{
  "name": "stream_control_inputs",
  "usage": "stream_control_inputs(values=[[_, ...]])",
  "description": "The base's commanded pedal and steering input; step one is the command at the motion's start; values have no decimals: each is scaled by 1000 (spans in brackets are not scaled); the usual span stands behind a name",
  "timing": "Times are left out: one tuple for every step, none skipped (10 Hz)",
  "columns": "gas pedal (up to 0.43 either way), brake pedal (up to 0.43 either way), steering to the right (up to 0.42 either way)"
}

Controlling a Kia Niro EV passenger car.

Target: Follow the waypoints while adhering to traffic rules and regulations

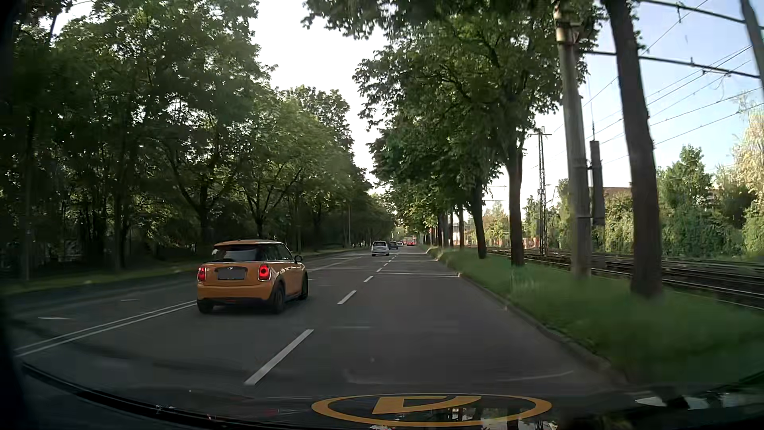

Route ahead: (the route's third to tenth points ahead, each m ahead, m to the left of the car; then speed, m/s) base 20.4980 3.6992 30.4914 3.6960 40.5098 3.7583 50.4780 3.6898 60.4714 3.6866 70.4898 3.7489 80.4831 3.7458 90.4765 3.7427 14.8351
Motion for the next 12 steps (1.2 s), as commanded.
stream_control_inputs(values=[[150, 0, -1], [150, 0, -1], [150, 0, -1], [150, 0, -1], [150, 0, -1], [138, 0, -1], [138, 0, -1], [138, 0, -1], [130, 0, -1], [130, 0, 0], [130, 0, -1], [130, 0, 0]])
